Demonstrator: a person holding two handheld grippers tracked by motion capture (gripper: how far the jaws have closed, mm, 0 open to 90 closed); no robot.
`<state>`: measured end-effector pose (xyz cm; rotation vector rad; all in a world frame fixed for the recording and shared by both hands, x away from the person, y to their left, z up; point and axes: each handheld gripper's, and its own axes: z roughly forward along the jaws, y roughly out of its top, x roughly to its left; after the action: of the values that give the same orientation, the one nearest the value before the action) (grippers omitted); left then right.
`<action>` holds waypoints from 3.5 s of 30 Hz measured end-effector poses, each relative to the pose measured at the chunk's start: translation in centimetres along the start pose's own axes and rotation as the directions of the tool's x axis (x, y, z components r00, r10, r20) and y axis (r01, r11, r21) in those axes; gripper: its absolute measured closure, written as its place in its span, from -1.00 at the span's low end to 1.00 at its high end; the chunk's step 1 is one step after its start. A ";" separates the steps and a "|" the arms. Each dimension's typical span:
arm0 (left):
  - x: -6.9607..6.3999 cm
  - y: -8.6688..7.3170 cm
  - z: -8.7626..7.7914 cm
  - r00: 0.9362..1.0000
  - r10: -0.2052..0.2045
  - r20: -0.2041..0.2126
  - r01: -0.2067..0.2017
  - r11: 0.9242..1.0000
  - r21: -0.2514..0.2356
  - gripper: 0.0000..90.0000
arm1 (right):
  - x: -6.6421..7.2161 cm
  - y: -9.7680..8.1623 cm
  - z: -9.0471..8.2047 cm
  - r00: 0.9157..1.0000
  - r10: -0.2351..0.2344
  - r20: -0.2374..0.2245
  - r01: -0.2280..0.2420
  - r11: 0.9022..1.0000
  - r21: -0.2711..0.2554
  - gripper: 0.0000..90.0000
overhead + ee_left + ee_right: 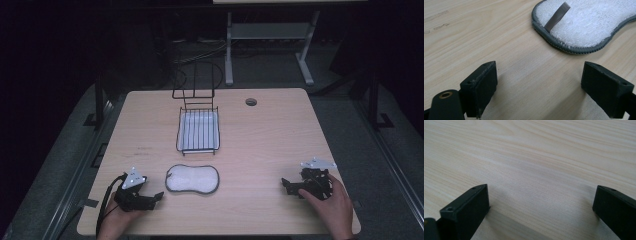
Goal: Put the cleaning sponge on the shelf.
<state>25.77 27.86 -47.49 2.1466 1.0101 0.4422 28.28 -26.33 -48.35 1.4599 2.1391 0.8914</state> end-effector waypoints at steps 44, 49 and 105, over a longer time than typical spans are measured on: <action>0.8 5.1 -1.1 0.989 -0.013 0.149 0.021 0.998 -0.052 0.99 | 0.0 0.0 0.0 1.000 -0.003 0.001 0.003 1.000 -0.001 -1.00; 1.1 6.0 -0.4 0.988 -0.016 0.152 0.026 0.998 -0.058 0.99 | 0.0 0.0 0.0 1.000 -0.004 0.001 0.004 1.000 -0.002 -1.00; -1.6 5.0 1.1 0.977 0.015 0.214 -0.031 0.997 0.071 0.99 | 0.0 0.0 0.0 1.000 -0.003 0.001 0.003 1.000 -0.001 -1.00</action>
<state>28.05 23.87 -44.62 2.2183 0.8935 0.1818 28.29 -26.36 -48.36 1.4556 2.1391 0.8908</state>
